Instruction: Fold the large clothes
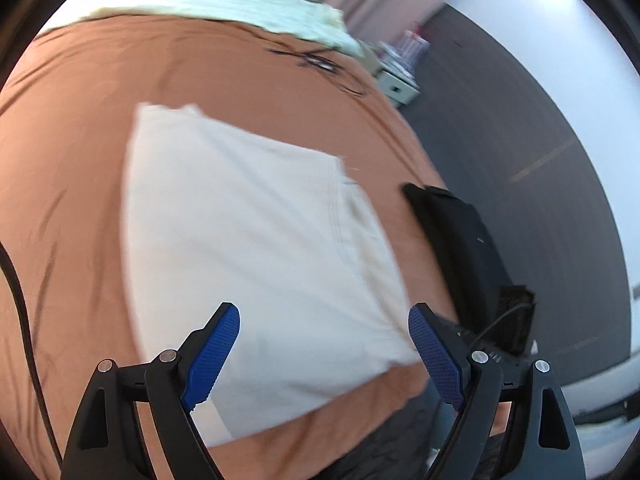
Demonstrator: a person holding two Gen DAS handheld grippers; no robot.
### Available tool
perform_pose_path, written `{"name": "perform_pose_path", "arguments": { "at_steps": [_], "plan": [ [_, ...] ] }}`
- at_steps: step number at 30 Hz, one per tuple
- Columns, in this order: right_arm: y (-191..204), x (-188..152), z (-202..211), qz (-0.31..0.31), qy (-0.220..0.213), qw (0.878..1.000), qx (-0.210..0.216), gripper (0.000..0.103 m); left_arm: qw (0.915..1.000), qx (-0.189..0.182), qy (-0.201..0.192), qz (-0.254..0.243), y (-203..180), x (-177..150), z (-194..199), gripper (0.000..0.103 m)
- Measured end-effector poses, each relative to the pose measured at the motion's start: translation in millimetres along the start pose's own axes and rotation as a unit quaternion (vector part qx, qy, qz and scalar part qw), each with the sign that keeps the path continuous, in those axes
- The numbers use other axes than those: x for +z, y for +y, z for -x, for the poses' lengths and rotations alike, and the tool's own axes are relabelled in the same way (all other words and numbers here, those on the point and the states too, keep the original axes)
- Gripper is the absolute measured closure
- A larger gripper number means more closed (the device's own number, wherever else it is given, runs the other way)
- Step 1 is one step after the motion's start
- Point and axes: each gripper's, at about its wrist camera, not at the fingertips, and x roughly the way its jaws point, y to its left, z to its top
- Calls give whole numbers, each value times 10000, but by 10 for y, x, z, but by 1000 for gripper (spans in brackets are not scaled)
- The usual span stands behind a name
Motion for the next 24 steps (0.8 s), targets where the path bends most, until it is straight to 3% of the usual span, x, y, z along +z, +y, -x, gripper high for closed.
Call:
{"name": "perform_pose_path", "arguments": {
  "at_steps": [8, 16, 19, 21, 24],
  "plan": [
    [66, 497, -498, 247, 461, 9983, -248, 29, 9964, 406, -242, 702, 745, -61, 71, 16],
    [67, 894, -847, 296, 695, 9971, -127, 30, 9913, 538, -34, 1198, 1368, -88, -238, 25],
    [50, 1046, -989, 338, 777, 9964, 50, 38, 9900, 582, 90, 1279, 1498, -60, -384, 34],
    [14, 1144, -1107, 390, 845, 9956, 48, 44, 9891, 581, 225, 1334, 1585, -49, -518, 45],
    [-2, 1268, -1266, 481, 965, 9942, -17, 51, 9886, 441, 333, 1400, 1647, -42, -639, 48]
  ]
}}
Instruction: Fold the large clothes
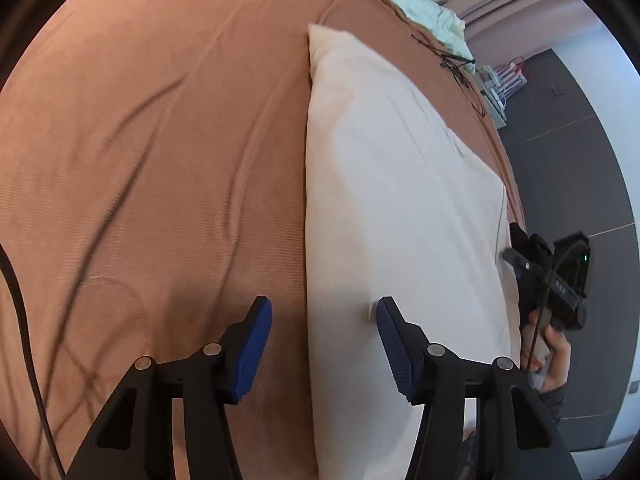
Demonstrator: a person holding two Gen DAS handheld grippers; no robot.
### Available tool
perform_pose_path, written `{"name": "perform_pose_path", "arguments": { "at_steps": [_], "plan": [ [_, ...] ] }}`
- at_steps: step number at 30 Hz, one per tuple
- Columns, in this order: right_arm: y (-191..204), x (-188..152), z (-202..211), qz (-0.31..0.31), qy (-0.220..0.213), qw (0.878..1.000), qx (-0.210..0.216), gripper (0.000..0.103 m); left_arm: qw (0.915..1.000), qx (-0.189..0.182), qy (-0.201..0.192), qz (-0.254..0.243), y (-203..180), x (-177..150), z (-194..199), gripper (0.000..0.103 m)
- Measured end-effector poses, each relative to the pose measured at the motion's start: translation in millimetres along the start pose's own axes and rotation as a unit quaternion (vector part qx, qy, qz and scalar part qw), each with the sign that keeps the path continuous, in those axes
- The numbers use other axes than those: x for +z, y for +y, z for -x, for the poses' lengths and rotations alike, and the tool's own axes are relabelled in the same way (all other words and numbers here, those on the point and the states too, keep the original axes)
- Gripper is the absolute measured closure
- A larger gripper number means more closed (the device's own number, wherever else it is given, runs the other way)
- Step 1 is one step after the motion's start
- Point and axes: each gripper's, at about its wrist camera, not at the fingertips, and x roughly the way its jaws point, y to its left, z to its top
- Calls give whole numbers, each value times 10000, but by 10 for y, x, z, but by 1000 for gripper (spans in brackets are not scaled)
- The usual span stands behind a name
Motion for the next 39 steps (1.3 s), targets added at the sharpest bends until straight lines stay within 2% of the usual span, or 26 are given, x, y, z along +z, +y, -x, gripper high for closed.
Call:
{"name": "perform_pose_path", "arguments": {
  "at_steps": [3, 5, 6, 7, 10, 12, 17, 21, 23, 28, 31, 34, 39],
  "plan": [
    [3, 104, -127, 153, 178, 9997, -39, 60, 10000, -28, 54, -48, 9, -7, -65, 56],
    [38, 164, -166, 204, 182, 9996, -61, 80, 9999, -93, 98, -28, 5, -5, -88, 64],
    [83, 185, -170, 247, 163, 9995, -61, 85, 9999, -97, 114, -37, -7, -7, -91, 65],
    [137, 188, -147, 346, 113, 9993, -100, 95, 9999, -55, 103, -67, -27, -8, -81, 66],
    [388, 155, -20, 795, -34, 9963, -330, 100, 9998, -67, 88, -142, -94, -38, -6, 70],
    [534, 156, 101, 1003, -135, 9942, -357, 100, 9998, -60, 94, -172, -129, -50, 32, 73],
    [746, 230, 392, 1412, -430, 9871, -617, 101, 9992, -98, 60, -392, -261, -121, 143, 74],
    [738, 314, 286, 1506, -533, 9802, -1167, 101, 9986, -164, 89, -504, -366, -182, 143, 74],
    [670, 350, 140, 1413, -426, 9808, -1275, 101, 9980, -60, 141, -615, -396, -229, 118, 74],
    [469, 231, 17, 972, -48, 9872, -1261, 99, 9979, 60, 199, -616, -410, -305, 81, 74],
    [414, 57, 85, 795, 83, 9901, -1153, 89, 9981, 74, 218, -570, -428, -324, 67, 73],
    [317, -128, 200, 591, 174, 9950, -786, 78, 9984, 69, 203, -529, -417, -401, 97, 73],
    [120, -580, 329, 244, 262, 9982, -477, 77, 9984, 46, 194, -529, -490, -512, 85, 68]
  ]
}}
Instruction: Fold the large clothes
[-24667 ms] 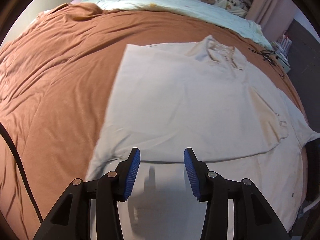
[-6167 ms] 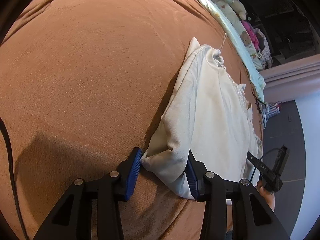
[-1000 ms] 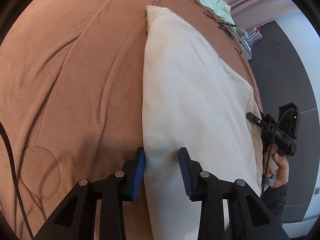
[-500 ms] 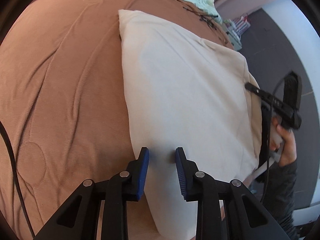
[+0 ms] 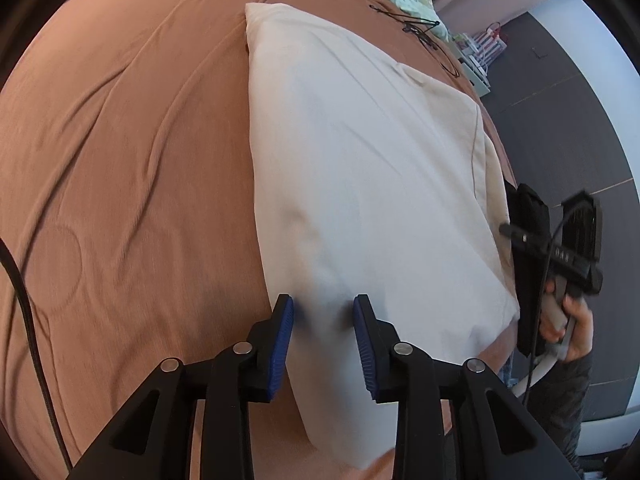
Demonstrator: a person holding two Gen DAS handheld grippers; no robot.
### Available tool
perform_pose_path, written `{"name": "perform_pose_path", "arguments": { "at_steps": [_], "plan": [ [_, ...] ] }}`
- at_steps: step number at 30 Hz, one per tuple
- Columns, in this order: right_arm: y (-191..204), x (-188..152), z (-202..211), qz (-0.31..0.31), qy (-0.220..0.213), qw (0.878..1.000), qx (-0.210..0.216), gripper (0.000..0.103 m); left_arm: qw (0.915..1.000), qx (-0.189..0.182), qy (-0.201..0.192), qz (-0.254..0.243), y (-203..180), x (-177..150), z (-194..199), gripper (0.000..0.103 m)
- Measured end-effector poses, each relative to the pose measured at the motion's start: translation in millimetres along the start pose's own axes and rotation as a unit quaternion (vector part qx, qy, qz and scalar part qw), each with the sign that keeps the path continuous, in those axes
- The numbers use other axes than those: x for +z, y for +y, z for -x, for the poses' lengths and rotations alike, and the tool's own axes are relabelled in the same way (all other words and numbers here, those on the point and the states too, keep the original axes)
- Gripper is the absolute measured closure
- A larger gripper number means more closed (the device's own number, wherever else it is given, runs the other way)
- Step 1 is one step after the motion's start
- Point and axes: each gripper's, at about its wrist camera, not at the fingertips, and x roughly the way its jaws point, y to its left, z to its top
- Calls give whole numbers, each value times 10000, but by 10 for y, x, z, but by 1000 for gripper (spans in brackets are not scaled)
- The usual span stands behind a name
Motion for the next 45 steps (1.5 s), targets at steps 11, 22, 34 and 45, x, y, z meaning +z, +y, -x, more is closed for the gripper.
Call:
{"name": "perform_pose_path", "arguments": {
  "at_steps": [11, 22, 34, 45],
  "plan": [
    [-132, -810, 223, -340, -216, 9990, 196, 77, 9999, -95, 63, -64, -92, -369, 42, 64],
    [-230, -964, 444, -906, -485, 9943, 271, 77, 9997, -188, 105, -79, -84, -537, 56, 62],
    [-268, -1098, 327, -1067, -574, 9911, 560, 51, 9992, -329, 210, -47, -44, -594, -102, 46],
    [-52, -1285, 385, -593, -489, 9962, 414, 93, 9988, -184, 344, -289, -17, -592, -10, 65]
  ]
}}
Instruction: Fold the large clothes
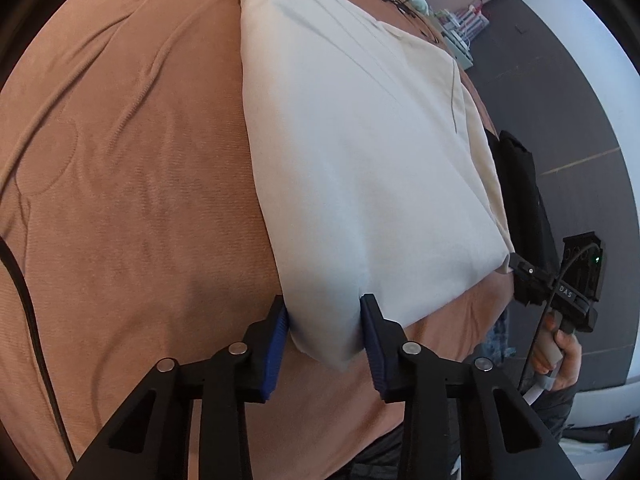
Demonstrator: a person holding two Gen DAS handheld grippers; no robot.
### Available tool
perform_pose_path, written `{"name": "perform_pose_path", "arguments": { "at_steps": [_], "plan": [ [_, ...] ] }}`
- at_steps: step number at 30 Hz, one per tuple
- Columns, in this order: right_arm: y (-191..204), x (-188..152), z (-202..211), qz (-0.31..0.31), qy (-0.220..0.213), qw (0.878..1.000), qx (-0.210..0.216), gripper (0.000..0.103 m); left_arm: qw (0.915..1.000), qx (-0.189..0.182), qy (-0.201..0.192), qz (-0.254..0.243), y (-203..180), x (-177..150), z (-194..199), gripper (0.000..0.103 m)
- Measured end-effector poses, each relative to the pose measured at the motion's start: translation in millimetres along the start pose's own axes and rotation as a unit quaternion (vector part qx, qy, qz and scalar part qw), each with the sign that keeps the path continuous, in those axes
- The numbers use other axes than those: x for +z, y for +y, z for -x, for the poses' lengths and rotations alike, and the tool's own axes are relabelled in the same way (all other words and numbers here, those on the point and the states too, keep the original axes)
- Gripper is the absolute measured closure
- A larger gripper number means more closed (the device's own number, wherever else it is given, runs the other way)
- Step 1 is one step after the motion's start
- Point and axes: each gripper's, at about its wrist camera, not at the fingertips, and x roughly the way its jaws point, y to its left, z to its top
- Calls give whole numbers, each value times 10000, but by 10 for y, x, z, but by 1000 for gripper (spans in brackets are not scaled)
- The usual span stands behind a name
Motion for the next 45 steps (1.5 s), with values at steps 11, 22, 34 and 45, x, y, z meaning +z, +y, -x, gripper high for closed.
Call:
{"name": "perform_pose_path", "arguments": {
  "at_steps": [11, 22, 34, 45],
  "plan": [
    [-113, 409, 53, -23, -460, 9988, -159, 21, 9994, -122, -310, 137, 138, 391, 167, 22],
    [-394, 1334, -696, -19, 187, 9981, 588, 21, 9954, -169, -709, 617, 387, 1088, 3, 22],
    [-581, 2189, -1492, 69, 651, 9890, 1329, 26, 9947, 77, -794, 645, 572, 1909, -201, 25],
    [-598, 2626, -1880, 163, 1004, 9864, 1294, 52, 9948, 199, -800, 604, 606, 2376, -401, 30]
  ]
}}
